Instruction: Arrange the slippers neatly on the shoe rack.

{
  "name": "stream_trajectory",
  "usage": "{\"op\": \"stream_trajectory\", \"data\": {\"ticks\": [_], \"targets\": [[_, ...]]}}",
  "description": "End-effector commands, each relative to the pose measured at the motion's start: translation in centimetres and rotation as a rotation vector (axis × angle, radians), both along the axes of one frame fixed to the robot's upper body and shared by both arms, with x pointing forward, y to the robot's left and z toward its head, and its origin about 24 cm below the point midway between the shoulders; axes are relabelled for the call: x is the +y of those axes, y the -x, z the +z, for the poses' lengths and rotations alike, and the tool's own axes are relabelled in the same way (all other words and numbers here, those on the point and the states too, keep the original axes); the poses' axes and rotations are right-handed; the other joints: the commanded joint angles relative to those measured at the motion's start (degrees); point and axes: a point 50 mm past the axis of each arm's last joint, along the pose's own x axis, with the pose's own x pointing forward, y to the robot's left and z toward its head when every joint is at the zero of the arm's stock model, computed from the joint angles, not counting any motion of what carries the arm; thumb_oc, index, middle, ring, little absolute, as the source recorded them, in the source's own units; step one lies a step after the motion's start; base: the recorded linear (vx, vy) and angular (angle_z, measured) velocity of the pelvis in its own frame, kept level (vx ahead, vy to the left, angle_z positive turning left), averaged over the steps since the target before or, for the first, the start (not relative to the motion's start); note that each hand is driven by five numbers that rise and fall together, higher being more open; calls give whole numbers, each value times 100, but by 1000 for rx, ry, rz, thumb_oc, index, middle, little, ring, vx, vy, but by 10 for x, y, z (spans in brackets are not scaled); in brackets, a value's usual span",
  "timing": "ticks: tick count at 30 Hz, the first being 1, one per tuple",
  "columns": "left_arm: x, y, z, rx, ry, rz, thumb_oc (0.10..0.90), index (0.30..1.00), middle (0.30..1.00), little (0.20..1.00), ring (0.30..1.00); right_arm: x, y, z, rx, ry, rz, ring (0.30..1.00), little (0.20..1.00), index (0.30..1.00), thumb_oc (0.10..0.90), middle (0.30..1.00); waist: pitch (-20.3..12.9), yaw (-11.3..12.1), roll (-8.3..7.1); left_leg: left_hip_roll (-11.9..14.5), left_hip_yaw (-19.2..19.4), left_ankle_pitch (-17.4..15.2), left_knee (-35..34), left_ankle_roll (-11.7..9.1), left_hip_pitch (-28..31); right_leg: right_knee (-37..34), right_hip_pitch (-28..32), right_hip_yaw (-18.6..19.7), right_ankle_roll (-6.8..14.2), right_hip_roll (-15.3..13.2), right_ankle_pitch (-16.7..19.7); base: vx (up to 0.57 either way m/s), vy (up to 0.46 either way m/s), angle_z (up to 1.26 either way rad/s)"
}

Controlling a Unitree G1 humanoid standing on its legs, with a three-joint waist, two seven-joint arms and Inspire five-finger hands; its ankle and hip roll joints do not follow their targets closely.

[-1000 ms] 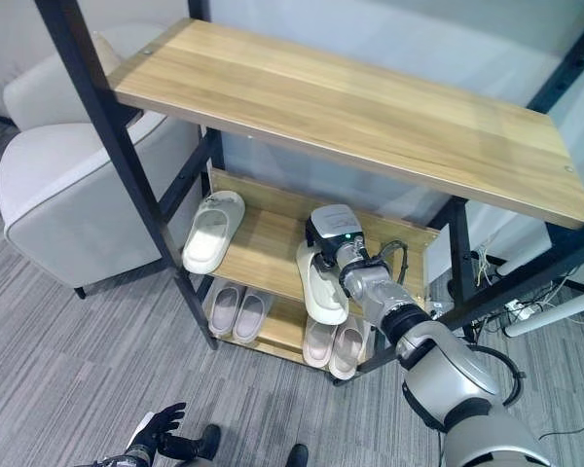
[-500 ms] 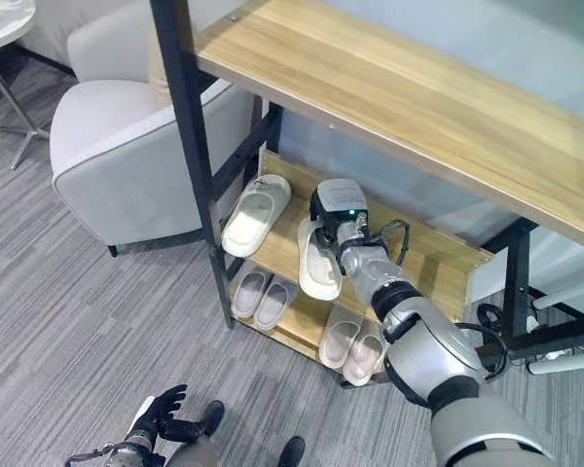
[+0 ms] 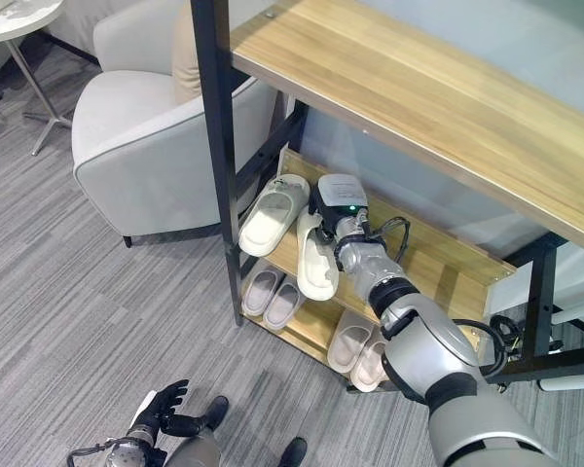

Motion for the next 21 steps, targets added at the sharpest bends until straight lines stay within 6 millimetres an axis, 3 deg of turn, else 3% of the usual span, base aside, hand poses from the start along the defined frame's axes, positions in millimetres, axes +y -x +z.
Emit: {"op": "stream_trajectory", "data": {"ticks": [1, 9, 18, 21], "targets": [[-5, -1, 1, -21, 6, -25, 800, 900, 900, 900, 900, 5, -8, 63, -213, -33, 38, 900, 900, 900, 800, 900, -57, 148, 41, -242, 309, -448, -117, 312, 309, 46, 333, 336, 413, -225, -306, 13, 18, -13], [-9, 2, -1, -13, 19, -18, 800, 900, 900, 900, 900, 21, -2, 66, -242, -33, 133, 900, 900, 900, 800, 900, -94, -20, 83, -173, 460, -505, -149, 313, 429, 32, 302, 509, 398, -199, -306, 5, 6, -13], [-11, 7, -3, 1, 30, -10, 800, 900, 900, 900, 900, 21, 8, 65, -267, -73, 187, 900, 900, 900, 800, 900, -182, -196, 163, -127, 595, -554, -191, 306, 569, 14, 320, 627, 392, -171, -327, 6, 4, -10], [-12, 10, -5, 10, 36, 1, 800, 900, 900, 900, 900, 18, 14, 63, -278, -174, 204, 900, 900, 900, 800, 900, -211, -286, 213, -116, 636, -573, -216, 299, 629, 11, 337, 649, 387, -178, -325, 3, 0, -13]]}}
